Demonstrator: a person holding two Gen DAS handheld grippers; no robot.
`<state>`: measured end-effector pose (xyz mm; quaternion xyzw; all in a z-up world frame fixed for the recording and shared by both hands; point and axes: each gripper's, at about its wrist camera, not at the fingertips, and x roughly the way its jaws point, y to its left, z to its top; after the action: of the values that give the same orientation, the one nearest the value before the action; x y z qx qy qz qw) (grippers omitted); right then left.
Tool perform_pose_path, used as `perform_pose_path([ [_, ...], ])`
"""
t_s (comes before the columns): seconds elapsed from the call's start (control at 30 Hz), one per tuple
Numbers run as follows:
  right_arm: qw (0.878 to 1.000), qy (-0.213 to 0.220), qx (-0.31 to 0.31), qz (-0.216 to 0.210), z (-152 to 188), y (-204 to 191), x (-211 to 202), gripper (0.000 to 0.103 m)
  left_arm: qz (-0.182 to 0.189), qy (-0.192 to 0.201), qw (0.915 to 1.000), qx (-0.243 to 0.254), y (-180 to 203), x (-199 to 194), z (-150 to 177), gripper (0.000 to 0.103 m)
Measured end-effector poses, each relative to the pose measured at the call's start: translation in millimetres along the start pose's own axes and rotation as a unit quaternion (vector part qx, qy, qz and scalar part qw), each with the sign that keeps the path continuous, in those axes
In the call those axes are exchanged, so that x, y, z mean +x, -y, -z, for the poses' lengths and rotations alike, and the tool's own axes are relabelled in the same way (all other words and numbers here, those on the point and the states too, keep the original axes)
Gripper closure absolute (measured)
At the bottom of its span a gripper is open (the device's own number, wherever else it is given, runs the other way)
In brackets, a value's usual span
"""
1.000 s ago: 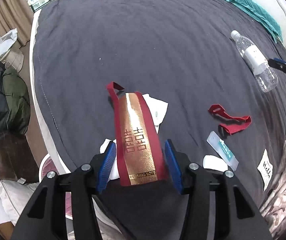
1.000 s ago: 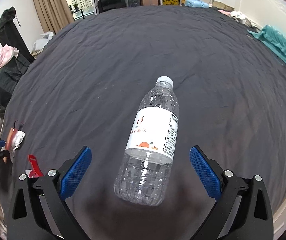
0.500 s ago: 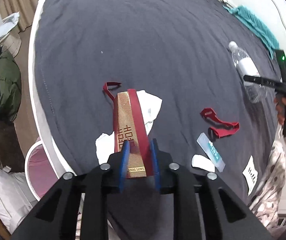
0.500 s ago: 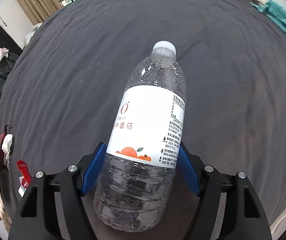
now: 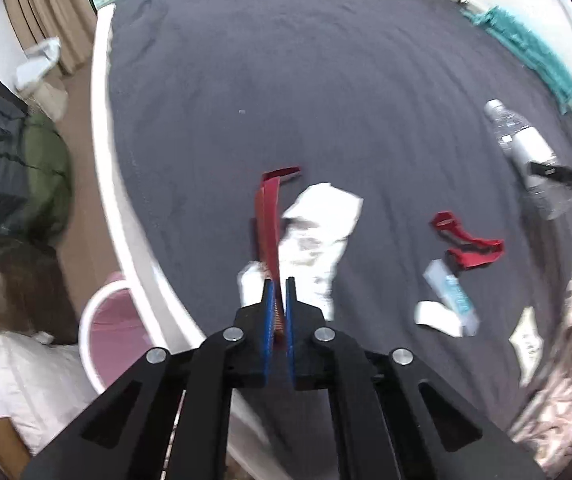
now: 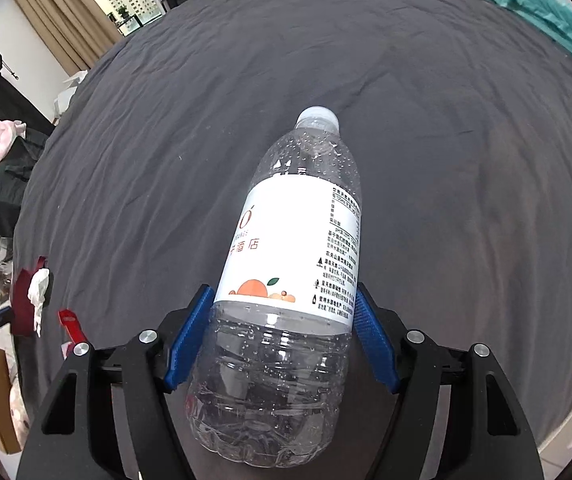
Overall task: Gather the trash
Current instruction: 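Carry the packet toward the pink-lined bin with the left tool while the right tool carries the bottle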
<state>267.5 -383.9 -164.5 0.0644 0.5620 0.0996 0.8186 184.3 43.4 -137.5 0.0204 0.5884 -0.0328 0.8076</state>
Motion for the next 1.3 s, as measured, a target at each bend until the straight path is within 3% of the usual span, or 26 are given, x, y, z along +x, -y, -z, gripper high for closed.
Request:
perform_pose_path([
  [0.07,1.000,0.002,-0.001,0.003,0,1,-2,0.036,-0.017,-0.003,0.9998,0.007,-3,2,-2,0.101],
  [0.17,1.000,-0.003,-0.001,0.004,-1,5,-1,0.036,0.004,-0.016,0.9998,0.013,-3,9,-4,0.101],
  [0.4,1.000,-0.016,-0.008,0.006,-3,3,11,0.036,0.001,-0.022,0.9996,0.020,-2,19,-6,0.101],
  [0.53,1.000,-0.002,-0.008,0.005,-6,0,10,0.038,-0.009,-0.017,0.9996,0.022,0,17,-4,0.102],
  [0.87,0.997,0.049,0.000,-0.060,-2,-15,-43,0.039,0.016,0.057,0.9982,-0.004,-2,-42,6,0.103],
  [1.3,0.989,0.067,-0.087,-0.099,14,-100,-92,0.039,-0.004,0.116,0.9919,-0.051,-51,-108,62,0.103],
])
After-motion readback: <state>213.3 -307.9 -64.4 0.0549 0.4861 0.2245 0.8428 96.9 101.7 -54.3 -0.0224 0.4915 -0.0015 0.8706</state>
